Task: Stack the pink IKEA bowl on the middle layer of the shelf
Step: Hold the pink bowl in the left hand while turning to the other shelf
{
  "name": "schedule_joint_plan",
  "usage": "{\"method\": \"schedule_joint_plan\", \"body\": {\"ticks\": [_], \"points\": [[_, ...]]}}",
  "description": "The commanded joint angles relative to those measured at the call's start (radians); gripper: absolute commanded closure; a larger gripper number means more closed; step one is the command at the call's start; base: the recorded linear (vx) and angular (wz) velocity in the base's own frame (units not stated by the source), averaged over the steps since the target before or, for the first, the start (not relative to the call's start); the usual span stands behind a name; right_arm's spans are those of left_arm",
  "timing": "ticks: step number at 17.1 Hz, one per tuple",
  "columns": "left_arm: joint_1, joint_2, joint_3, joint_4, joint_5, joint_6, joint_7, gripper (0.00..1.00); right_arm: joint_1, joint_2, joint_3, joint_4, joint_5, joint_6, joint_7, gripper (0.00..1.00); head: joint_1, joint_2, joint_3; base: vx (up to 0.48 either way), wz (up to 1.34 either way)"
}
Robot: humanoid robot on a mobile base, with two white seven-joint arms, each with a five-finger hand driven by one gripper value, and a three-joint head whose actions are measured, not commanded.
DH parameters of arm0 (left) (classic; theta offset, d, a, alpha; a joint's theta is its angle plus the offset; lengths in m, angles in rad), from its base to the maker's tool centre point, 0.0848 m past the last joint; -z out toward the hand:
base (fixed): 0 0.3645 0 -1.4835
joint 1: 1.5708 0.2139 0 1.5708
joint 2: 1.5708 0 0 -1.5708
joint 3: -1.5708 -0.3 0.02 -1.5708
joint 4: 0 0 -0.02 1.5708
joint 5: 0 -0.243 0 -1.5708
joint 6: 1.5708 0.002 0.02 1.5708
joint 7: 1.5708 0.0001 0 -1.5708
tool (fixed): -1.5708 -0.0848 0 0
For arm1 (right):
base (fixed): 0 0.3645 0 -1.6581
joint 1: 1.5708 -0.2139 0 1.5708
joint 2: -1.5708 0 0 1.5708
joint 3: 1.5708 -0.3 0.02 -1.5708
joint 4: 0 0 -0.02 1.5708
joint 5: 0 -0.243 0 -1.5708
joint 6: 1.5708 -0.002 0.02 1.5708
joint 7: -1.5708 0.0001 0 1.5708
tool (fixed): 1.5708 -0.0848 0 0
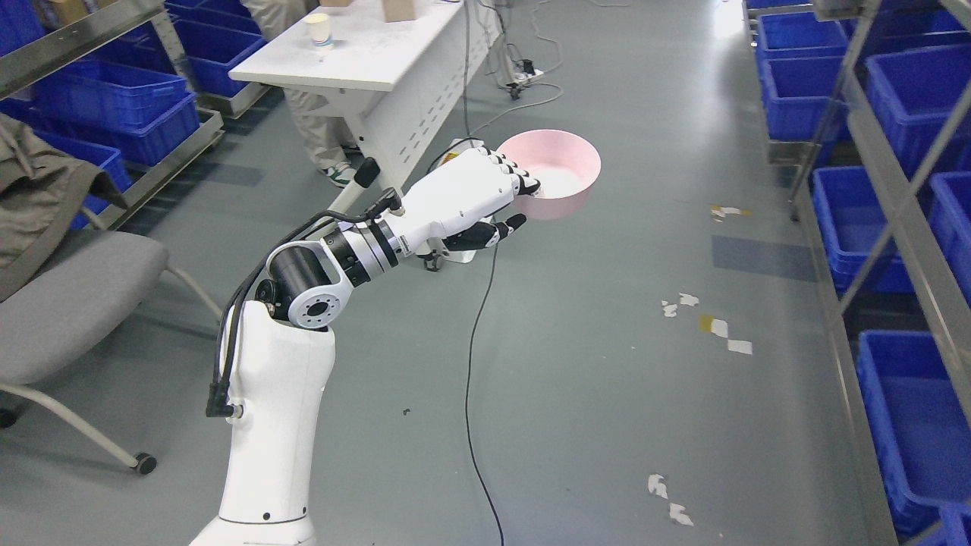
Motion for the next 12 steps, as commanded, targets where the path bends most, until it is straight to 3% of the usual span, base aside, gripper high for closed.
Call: {"method": "schedule_joint_plan", "body": {"ticks": [1, 5, 12], "points": [[0.008, 0.017, 0.045, -0.04, 0.011, 0.0, 0.001, 0.98, 0.016, -0.017, 0.0, -0.017, 0.0, 0.0, 0.0, 0.0, 0.0, 0.0, 0.0, 0.259, 0.59], [0.008, 0.017, 0.046, -0.046, 0.012, 0.0, 0.001, 0.98, 0.016, -0.017, 0.0, -0.017, 0.0, 0.0, 0.0, 0.0, 0.0, 0.0, 0.0, 0.257, 0.24], [0.008, 0.017, 0.042, -0.046, 0.017, 0.0, 0.021, 0.98, 0.016, -0.017, 0.0, -0.017, 0.0, 0.0, 0.0, 0.0, 0.0, 0.0, 0.0, 0.304, -0.14]]}}
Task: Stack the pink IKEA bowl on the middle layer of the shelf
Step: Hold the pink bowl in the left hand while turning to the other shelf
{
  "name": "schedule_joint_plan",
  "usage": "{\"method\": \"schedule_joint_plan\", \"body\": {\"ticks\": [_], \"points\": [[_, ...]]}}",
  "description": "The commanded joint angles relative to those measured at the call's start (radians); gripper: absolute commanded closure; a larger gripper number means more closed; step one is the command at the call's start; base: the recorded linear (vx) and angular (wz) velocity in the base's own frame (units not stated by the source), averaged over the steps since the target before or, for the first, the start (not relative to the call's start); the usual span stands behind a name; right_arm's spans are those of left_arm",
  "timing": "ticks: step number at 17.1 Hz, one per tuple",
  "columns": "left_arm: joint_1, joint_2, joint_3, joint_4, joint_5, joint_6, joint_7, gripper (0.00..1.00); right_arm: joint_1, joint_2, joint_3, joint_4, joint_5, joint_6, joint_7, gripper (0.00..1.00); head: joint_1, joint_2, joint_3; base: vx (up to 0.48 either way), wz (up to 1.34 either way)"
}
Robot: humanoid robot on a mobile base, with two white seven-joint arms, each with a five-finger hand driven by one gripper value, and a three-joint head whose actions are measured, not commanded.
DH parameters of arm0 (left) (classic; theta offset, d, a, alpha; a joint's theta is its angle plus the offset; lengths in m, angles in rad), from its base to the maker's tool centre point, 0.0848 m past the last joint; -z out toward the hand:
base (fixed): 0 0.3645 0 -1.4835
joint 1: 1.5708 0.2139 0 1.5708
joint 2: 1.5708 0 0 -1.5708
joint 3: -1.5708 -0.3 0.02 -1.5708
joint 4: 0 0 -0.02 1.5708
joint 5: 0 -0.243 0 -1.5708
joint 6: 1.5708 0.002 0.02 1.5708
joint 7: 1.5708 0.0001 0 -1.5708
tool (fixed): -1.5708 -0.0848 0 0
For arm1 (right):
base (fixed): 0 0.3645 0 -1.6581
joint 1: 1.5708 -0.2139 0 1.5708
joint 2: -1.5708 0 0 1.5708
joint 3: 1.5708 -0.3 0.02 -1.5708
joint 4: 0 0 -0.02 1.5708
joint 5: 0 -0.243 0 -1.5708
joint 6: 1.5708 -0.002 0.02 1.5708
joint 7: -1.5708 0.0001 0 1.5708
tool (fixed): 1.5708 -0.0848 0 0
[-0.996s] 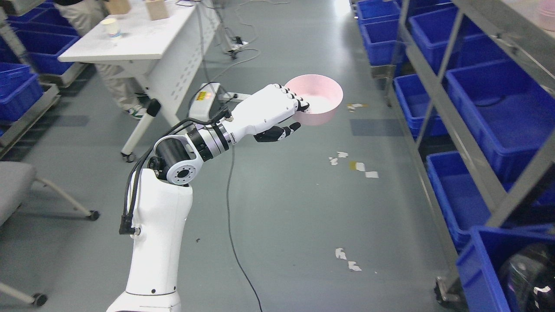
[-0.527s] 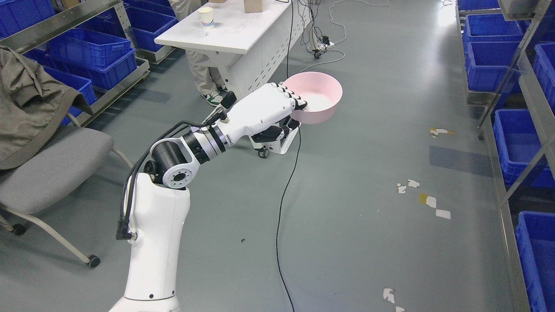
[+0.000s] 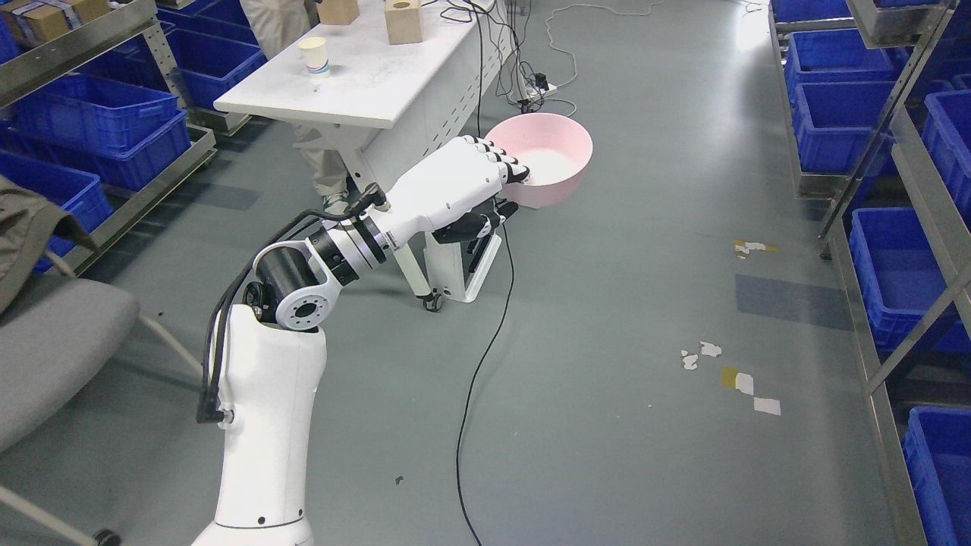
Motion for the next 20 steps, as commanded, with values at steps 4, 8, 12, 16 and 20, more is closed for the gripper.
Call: {"method": "schedule_joint_plan", "body": {"ticks": [4, 8, 12, 16, 20], "points": [[0.01, 0.018, 0.017, -0.017, 0.006, 0.0, 0.003, 0.98, 0.015, -0.017, 0.0, -0.017, 0.0, 0.0, 0.0, 0.0, 0.0, 0.0, 0.0, 0.348, -0.23], [0.014, 0.018, 0.045, -0.019, 0.006, 0.0, 0.003, 0.98, 0.015, -0.017, 0.0, -0.017, 0.001, 0.0, 0.0, 0.0, 0.0, 0.0, 0.0, 0.334, -0.23], [0.016, 0.018, 0.046, -0.019, 0.006, 0.0, 0.004, 0.98, 0.015, -0.017, 0.0, -0.017, 0.0, 0.0, 0.0, 0.0, 0.0, 0.0, 0.0, 0.29, -0.32], [0.016, 0.018, 0.042, -0.019, 0.008, 0.0, 0.004, 0.98, 0.015, -0.017, 0.0, -0.017, 0.0, 0.0, 0.0, 0.0, 0.0, 0.0, 0.0, 0.287, -0.18], [0.016, 0.018, 0.035, -0.02, 0.014, 0.0, 0.005, 0.98, 0.015, -0.017, 0.0, -0.017, 0.0, 0.0, 0.0, 0.0, 0.0, 0.0, 0.0, 0.29, -0.05]]}}
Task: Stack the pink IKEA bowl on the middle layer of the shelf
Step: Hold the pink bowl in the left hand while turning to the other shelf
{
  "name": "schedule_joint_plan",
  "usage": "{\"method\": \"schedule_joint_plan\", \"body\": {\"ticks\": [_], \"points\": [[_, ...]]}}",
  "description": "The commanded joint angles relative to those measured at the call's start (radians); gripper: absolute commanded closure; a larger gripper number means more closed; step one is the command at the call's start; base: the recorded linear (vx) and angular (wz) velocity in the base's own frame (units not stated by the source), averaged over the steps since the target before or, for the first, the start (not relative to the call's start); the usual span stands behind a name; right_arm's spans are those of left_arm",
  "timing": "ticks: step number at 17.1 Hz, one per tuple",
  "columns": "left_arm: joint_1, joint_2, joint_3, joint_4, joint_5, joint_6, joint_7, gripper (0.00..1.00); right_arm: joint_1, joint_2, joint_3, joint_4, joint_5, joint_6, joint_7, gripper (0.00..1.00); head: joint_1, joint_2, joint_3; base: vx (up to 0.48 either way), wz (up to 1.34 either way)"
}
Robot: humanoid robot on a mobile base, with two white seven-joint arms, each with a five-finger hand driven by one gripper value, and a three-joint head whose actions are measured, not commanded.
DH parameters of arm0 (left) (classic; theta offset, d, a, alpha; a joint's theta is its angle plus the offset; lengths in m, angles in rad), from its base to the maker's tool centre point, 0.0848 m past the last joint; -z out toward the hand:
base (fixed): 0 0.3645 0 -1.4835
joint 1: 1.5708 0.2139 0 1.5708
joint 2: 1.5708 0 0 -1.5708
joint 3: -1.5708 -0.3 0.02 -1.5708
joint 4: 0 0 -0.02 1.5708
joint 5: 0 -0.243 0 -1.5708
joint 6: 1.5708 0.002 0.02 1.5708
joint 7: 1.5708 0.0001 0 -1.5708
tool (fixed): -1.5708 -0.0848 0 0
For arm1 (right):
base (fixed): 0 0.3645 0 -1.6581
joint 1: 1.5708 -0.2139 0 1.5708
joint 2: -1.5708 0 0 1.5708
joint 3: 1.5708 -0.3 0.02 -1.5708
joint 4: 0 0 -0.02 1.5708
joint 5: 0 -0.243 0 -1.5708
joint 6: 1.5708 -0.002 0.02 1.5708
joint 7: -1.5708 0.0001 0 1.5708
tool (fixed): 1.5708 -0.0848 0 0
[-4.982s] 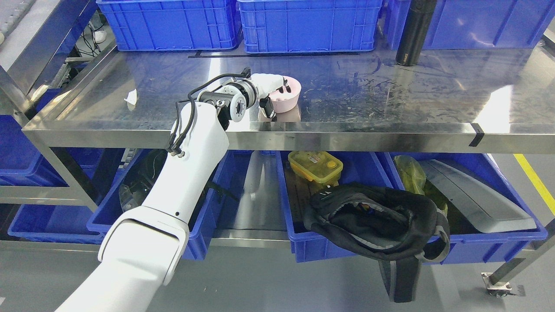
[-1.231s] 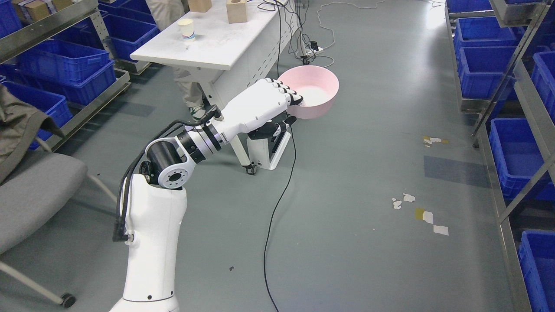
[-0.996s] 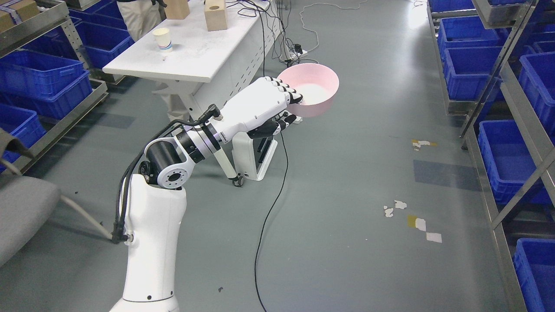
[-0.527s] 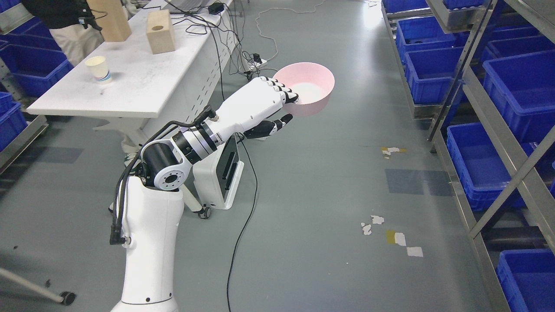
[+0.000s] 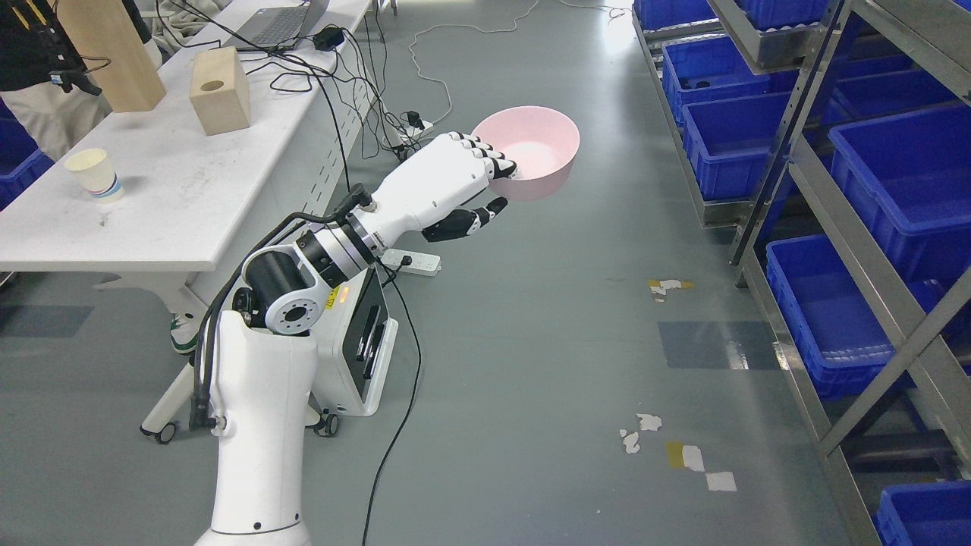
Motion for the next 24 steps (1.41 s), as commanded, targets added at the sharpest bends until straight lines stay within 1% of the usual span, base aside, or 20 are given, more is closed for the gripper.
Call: {"method": "schedule_joint_plan", "body": {"ticks": [1, 6, 14, 19, 24], "points": [[0.001, 0.017, -0.002, -0.004, 0.009, 0.0, 0.001, 0.98, 0.015, -0.017, 0.0, -0.017, 0.0, 0.0, 0.0, 0.0, 0.0, 0.0, 0.0, 0.247, 0.0], [-0.001, 0.017, -0.027, -0.004, 0.027, 0.0, 0.011, 0.98, 0.015, -0.017, 0.0, -0.017, 0.0, 0.0, 0.0, 0.0, 0.0, 0.0, 0.0, 0.252, 0.08], [-0.027, 0.017, -0.116, -0.002, 0.077, 0.0, 0.012, 0.97, 0.015, -0.017, 0.0, -0.017, 0.0, 0.0, 0.0, 0.0, 0.0, 0.0, 0.0, 0.269, 0.13], [-0.021, 0.017, -0.125, -0.001, 0.08, 0.0, 0.012, 0.97, 0.015, -0.017, 0.0, -0.017, 0.0, 0.0, 0.0, 0.0, 0.0, 0.0, 0.0, 0.208, -0.63], [-0.03, 0.017, -0.142, -0.008, 0.101, 0.0, 0.012, 0.97, 0.015, -0.017, 0.0, -0.017, 0.0, 0.0, 0.0, 0.0, 0.0, 0.0, 0.0, 0.147, -1.27]]}}
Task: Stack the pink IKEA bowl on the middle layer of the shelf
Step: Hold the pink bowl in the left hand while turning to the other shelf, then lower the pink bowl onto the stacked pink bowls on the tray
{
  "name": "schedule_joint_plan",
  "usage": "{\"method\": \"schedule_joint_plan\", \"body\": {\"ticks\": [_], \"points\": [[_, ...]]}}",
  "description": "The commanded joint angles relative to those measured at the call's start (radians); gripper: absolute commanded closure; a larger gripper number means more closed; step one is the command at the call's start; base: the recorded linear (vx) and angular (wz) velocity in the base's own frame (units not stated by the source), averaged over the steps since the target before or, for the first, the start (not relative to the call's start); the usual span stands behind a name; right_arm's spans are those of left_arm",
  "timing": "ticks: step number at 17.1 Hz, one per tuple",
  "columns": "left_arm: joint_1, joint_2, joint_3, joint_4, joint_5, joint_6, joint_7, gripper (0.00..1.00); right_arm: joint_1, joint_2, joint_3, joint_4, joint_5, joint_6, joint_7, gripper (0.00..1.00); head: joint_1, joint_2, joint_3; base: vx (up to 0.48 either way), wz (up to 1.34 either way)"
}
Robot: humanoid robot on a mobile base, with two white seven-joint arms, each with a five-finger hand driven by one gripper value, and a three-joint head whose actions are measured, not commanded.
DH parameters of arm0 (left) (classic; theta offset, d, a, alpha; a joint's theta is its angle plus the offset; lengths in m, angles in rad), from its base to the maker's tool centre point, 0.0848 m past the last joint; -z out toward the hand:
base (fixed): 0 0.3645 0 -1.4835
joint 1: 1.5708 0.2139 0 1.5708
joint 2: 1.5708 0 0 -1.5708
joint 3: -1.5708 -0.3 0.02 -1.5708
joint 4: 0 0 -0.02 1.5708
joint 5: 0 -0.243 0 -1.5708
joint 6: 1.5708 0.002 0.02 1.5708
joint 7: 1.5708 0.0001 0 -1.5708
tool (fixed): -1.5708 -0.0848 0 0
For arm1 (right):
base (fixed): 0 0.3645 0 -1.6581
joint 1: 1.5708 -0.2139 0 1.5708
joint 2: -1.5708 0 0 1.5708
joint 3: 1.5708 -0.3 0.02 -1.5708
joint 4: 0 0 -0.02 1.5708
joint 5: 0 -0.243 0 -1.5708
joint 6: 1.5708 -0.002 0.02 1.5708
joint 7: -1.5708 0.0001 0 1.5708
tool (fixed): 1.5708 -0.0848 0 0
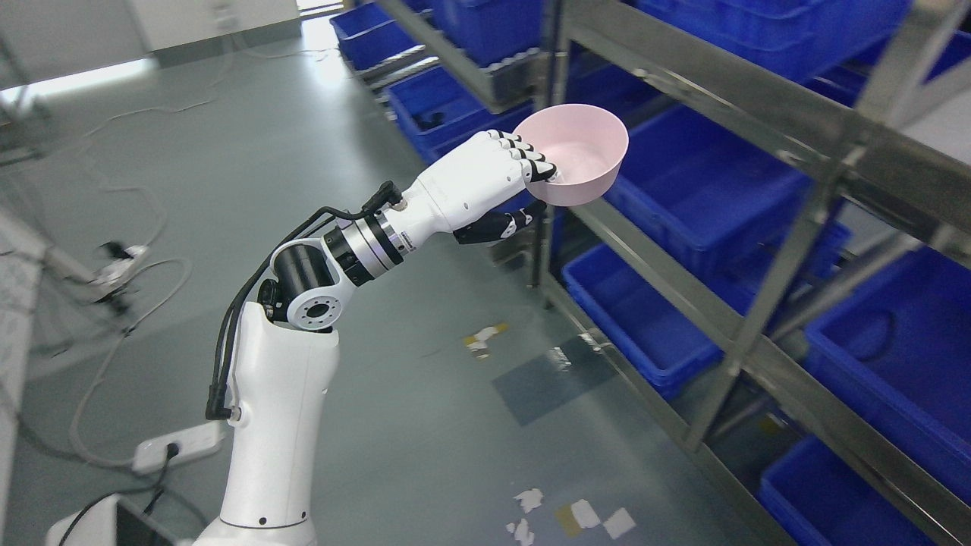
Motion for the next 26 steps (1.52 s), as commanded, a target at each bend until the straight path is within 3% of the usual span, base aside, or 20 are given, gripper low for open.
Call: {"method": "schedule_joint_plan", "body": {"ticks": [1, 8, 14, 21, 26], "points": [[-0.025, 0.017, -0.034, -0.006, 0.017, 0.0, 0.0, 0.97, 0.015, -0.017, 0.0, -0.018, 0.0, 0.0, 0.0, 0.0, 0.0, 0.0, 0.0, 0.127, -1.54], [-0.206, 0.017, 0.017, 0.044, 0.017, 0.0, -0.013, 0.97, 0.015, -0.017, 0.0, -0.018, 0.0, 0.0, 0.0, 0.0, 0.0, 0.0, 0.0, 0.128, -1.19], [-0.357, 0.017, 0.023, 0.274, -0.017, 0.0, -0.018, 0.97, 0.015, -0.017, 0.0, -0.018, 0.0, 0.0, 0.0, 0.0, 0.0, 0.0, 0.0, 0.104, -0.56], [-0.415, 0.017, -0.046, 0.491, -0.1, 0.0, -0.036, 0.96, 0.015, -0.017, 0.0, -0.018, 0.0, 0.0, 0.0, 0.0, 0.0, 0.0, 0.0, 0.072, -0.25], [-0.42, 0.017, -0.121, 0.509, -0.103, 0.078, -0.038, 0.95, 0.015, -0.017, 0.0, -0.018, 0.0, 0.0, 0.0, 0.0, 0.0, 0.0, 0.0, 0.062, -0.17]]}}
